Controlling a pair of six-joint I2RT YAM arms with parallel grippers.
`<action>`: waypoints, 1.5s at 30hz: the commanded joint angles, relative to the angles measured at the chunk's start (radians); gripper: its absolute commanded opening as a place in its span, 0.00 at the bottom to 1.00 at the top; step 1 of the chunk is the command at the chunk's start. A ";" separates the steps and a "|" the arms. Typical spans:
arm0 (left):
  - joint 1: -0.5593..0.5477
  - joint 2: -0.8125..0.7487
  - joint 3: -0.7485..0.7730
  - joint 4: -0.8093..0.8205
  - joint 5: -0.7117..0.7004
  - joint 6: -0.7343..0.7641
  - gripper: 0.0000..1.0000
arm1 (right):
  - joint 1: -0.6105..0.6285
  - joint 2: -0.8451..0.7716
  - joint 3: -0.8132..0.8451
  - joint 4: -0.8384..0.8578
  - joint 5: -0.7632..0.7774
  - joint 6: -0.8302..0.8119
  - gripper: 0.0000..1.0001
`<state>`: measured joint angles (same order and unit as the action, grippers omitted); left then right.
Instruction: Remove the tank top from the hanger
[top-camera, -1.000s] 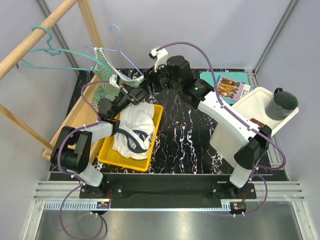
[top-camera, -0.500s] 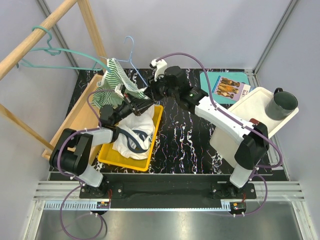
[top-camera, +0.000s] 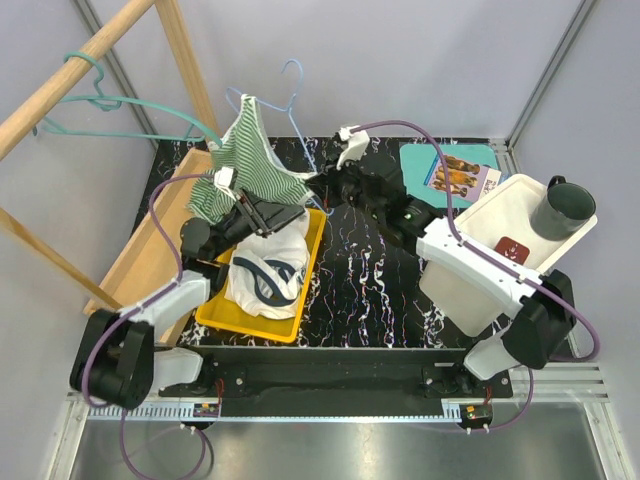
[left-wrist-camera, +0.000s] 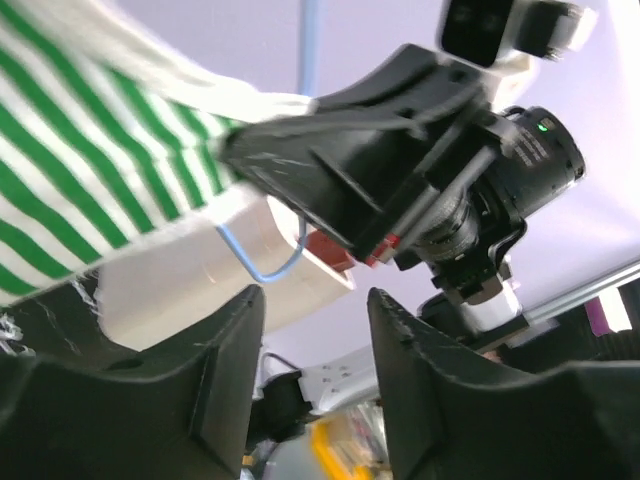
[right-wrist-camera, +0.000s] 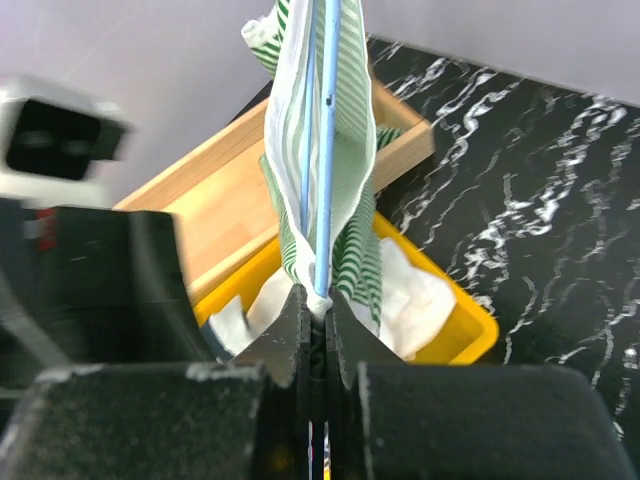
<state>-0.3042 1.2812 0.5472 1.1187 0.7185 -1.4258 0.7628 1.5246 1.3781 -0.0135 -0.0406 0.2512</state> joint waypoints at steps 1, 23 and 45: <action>-0.026 -0.225 0.019 -0.336 -0.060 0.266 0.56 | -0.007 -0.112 -0.066 0.158 0.131 -0.009 0.00; -0.076 -0.715 0.440 -1.386 -0.220 0.665 0.62 | -0.008 -0.319 0.370 -0.198 0.059 -0.181 0.00; -0.489 -0.252 0.874 -1.444 -0.776 0.964 0.60 | -0.007 -0.857 -0.165 -0.523 -0.022 -0.027 0.00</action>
<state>-0.7532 0.9806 1.3262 -0.3256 0.1661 -0.5655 0.7589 0.7307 1.2179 -0.5476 -0.0204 0.1902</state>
